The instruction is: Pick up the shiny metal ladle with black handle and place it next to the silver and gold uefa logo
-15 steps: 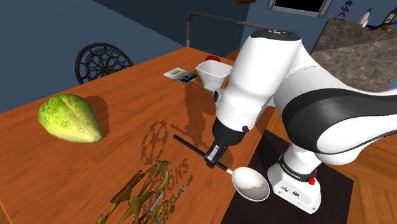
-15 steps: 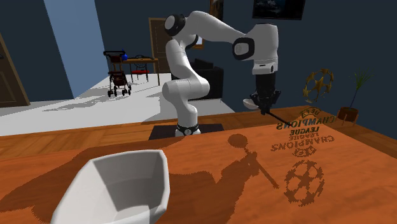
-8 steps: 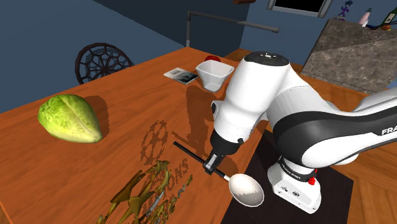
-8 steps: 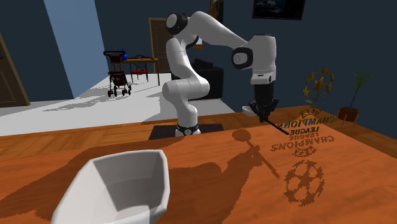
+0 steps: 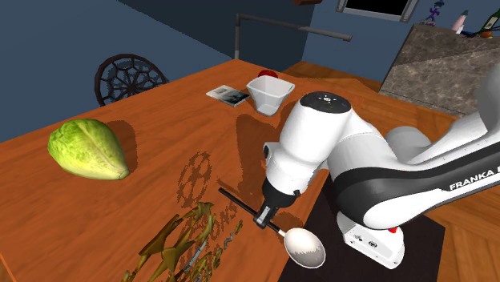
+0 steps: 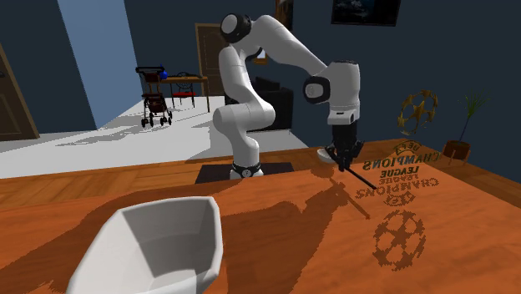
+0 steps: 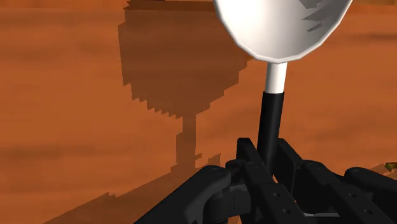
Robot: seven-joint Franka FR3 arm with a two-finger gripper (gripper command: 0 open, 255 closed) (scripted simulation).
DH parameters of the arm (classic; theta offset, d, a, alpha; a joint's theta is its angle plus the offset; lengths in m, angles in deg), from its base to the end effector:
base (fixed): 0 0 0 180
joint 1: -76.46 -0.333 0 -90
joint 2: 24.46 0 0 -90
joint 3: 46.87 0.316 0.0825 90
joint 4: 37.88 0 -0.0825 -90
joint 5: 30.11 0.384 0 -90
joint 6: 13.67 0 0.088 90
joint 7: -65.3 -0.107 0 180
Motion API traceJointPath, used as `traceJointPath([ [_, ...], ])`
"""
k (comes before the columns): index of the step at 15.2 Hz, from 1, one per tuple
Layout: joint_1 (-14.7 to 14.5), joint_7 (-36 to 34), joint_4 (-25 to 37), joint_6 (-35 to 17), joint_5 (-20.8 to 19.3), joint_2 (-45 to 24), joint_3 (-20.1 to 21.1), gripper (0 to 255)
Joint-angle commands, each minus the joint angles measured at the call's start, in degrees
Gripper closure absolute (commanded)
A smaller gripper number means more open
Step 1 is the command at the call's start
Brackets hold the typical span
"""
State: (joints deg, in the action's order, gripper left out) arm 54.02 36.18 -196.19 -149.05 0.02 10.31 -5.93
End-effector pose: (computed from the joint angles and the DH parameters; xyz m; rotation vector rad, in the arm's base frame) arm 0.1808 0.3223 0.3609 -3.0222 -0.2532 -0.1547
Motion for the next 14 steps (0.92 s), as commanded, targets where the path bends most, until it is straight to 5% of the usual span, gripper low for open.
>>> traceJointPath([
  [1,0.18,0.17,-0.84,-2.23,0.42,-1.37,0.78,255],
  [10,0.29,0.18,-1.17,-3.28,0.58,-2.10,1.21,255],
  [11,0.29,0.18,-1.17,-3.27,0.58,-2.09,1.21,0],
  [14,0.29,0.18,-1.17,-3.27,0.58,-2.09,1.21,0],
])
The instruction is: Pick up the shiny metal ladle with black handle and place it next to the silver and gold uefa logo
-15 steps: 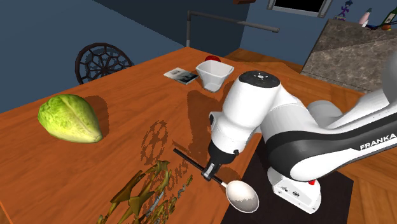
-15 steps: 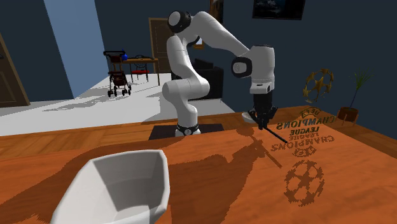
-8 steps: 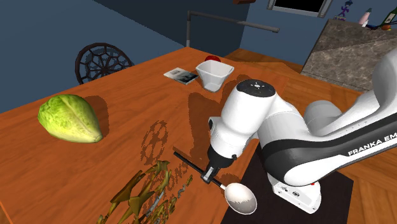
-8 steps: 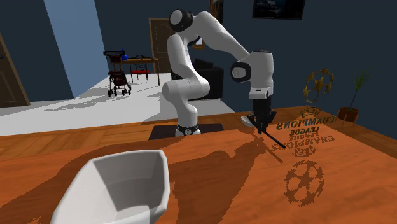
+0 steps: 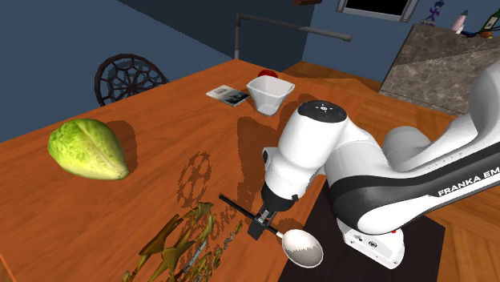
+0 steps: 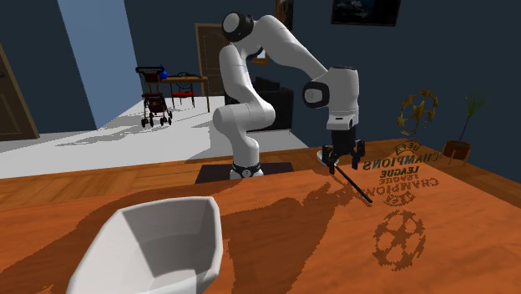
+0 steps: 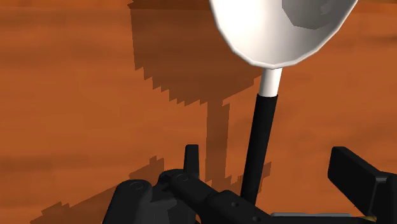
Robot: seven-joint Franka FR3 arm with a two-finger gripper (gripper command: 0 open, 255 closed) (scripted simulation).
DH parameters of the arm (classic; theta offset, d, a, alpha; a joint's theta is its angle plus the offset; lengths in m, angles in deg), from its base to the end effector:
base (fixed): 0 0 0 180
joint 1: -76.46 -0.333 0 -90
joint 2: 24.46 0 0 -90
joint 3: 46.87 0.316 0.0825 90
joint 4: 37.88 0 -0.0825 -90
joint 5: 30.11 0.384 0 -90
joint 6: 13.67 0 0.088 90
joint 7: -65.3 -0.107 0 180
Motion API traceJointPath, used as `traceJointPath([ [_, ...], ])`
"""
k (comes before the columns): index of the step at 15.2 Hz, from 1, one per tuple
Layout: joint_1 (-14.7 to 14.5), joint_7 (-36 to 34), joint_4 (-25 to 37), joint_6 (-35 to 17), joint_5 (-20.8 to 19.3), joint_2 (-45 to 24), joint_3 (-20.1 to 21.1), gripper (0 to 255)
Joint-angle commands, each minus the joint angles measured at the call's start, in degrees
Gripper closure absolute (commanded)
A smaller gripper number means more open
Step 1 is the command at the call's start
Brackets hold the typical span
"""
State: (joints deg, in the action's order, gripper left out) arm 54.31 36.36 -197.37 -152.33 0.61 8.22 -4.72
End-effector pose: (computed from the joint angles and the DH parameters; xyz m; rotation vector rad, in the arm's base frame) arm 0.1812 0.3214 0.3452 -3.0216 -0.2529 -0.1556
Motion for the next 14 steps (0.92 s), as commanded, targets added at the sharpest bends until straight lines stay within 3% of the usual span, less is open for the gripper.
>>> traceJointPath([
  [1,0.00,0.00,0.00,0.00,0.00,0.00,0.00,0],
  [2,0.00,0.00,0.00,0.00,0.00,0.00,0.00,0],
  [6,-1.43,-0.08,2.69,10.36,-1.59,7.53,-4.48,0],
  [14,-1.44,-0.09,2.69,10.36,-1.60,7.52,-4.49,0],
])
